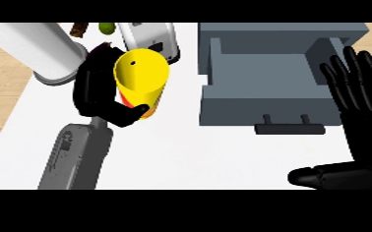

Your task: Pick up the cup, place it into the drawer and close the drawer

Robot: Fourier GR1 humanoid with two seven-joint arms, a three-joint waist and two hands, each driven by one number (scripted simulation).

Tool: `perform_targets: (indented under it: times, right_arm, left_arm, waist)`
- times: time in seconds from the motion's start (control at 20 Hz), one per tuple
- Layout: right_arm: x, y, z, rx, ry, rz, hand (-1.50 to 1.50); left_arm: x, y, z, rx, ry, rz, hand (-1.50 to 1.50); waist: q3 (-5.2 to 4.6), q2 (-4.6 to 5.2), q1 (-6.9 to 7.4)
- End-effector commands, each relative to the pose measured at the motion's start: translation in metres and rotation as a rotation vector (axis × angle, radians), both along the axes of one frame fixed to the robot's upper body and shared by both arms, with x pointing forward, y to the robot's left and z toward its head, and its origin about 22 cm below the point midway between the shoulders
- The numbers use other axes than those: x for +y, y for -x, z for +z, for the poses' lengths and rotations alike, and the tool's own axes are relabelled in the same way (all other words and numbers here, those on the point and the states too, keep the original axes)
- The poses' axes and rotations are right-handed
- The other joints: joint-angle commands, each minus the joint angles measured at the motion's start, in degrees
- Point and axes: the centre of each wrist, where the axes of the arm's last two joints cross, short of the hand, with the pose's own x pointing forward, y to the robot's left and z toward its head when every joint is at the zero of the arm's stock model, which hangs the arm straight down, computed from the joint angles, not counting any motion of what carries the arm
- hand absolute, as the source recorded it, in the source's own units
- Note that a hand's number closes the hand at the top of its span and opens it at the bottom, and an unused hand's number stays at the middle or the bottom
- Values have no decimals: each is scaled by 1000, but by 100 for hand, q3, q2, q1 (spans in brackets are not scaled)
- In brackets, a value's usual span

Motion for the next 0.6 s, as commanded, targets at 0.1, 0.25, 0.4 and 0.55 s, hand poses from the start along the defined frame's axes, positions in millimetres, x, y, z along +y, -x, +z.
perform_targets:
  times: [0.1, 0.25, 0.4, 0.55]
  right_arm:
    - [0, 7, -7, -3, 16, 10, -150]
    - [15, 3, 10, -9, 1, 0, -150]
    - [-14, -1, 6, -3, 17, -21, -150]
    - [2, -2, -6, 4, -5, -4, -150]
  left_arm:
    - [-45, -20, 62, -25, -30, -11, 150]
    - [-44, -27, 64, -25, -59, 19, 150]
    - [-65, -26, 91, -9, -73, 13, 150]
    - [-85, -57, 100, -13, -120, 3, 150]
  waist:
    - [1, 2, -44]
    - [-2, 6, -21]
    - [0, 2, -21]
    - [0, 19, -68]
